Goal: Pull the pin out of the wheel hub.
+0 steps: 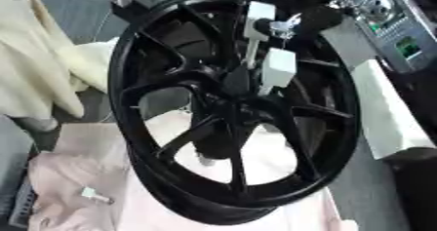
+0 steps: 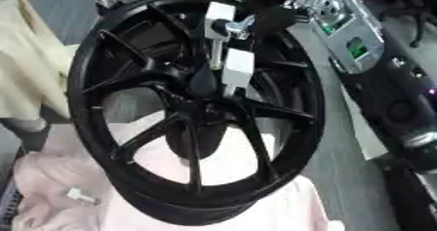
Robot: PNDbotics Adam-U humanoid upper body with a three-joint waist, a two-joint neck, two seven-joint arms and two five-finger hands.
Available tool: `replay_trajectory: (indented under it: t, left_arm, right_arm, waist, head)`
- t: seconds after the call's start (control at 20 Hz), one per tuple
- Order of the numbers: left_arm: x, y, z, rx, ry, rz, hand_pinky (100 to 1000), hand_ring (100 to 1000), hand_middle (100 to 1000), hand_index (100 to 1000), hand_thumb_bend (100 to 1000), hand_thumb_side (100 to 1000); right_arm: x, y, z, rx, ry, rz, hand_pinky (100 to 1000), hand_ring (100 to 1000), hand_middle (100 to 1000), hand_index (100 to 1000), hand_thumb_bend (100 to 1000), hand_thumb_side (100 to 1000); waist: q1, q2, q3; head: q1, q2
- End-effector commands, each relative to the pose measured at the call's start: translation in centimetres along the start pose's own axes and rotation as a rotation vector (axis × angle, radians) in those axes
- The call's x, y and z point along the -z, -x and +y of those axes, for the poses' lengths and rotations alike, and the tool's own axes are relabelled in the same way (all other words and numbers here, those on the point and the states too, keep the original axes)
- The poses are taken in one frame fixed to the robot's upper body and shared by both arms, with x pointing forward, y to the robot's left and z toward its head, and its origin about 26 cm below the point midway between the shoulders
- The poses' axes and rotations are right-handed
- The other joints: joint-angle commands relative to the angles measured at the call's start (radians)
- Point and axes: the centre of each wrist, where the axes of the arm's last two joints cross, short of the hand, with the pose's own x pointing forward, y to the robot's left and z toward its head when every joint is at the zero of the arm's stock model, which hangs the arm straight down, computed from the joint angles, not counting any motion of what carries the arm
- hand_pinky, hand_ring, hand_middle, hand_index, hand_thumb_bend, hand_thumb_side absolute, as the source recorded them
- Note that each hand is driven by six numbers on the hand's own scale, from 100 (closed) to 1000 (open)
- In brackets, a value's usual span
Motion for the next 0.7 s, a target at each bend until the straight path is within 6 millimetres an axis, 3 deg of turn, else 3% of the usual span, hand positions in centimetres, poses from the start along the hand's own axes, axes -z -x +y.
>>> replay_trajectory:
  t: [0.05,0.7]
  left_arm:
    - [0.7,-0.9,0.42,0.019,0.011,-0.036,542,596,537,646,100,846]
    - [0.74,-0.97,0.41,0.018,0.013,-0.04,543,598,538,646,100,844]
  right_arm:
    - [-0.57,-0.88,-1.86,-0.013,0.057,-0.027,502,347,100,197,277,515]
    - [-1.3,-1.82,-2.71,0.033,0.131,-0.049,489,329,100,189,277,490]
  waist:
    - [0.008,-0.022,-0.001]
    - [0.012,-0.018,-0.001]
  head:
    - [0.002,-0.002]
    - [0.0,-0.002]
